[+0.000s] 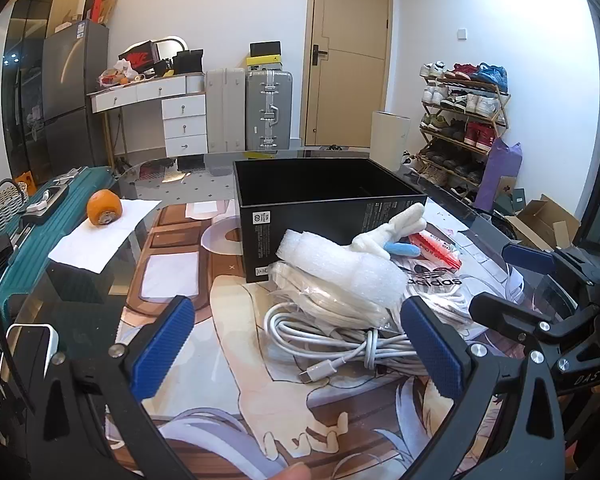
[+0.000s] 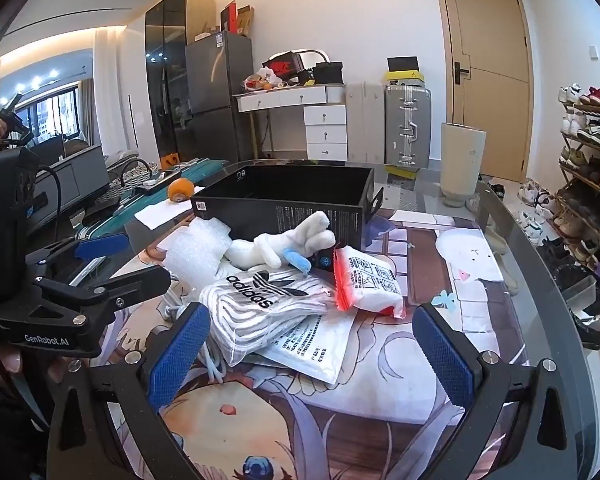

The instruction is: Organize soft objects

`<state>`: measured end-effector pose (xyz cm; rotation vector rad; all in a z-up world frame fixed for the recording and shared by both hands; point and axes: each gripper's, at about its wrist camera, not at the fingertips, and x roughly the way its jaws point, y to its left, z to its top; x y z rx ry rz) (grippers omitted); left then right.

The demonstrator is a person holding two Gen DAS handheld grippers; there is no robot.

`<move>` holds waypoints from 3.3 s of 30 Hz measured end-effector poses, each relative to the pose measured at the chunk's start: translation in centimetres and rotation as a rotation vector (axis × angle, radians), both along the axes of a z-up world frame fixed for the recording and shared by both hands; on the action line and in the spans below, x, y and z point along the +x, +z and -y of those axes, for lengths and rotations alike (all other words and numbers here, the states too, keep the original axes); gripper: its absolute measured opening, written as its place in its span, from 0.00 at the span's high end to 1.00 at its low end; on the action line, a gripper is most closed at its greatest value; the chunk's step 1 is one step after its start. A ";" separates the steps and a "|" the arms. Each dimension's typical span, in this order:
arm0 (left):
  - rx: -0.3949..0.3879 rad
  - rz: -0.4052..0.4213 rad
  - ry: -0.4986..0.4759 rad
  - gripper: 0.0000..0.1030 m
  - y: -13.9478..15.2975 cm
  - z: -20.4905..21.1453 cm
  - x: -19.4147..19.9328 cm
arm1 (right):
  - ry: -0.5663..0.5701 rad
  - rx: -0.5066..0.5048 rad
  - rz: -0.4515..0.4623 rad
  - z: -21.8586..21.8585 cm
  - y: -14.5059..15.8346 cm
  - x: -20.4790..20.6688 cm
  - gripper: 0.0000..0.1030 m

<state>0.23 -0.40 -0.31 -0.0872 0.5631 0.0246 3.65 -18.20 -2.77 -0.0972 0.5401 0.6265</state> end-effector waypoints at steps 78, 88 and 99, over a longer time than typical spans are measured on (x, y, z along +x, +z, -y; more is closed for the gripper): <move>-0.004 -0.004 -0.009 0.00 0.8 -0.5 0.6 | -0.024 0.012 -0.030 0.9 0.9 1.6 0.00; 0.020 -0.062 -0.032 0.00 1.7 -0.4 2.4 | -0.097 -0.051 -0.143 1.4 0.9 5.6 0.00; 0.003 -0.101 -0.076 0.00 1.3 0.2 3.2 | -0.108 -0.098 -0.200 0.8 0.0 8.7 0.00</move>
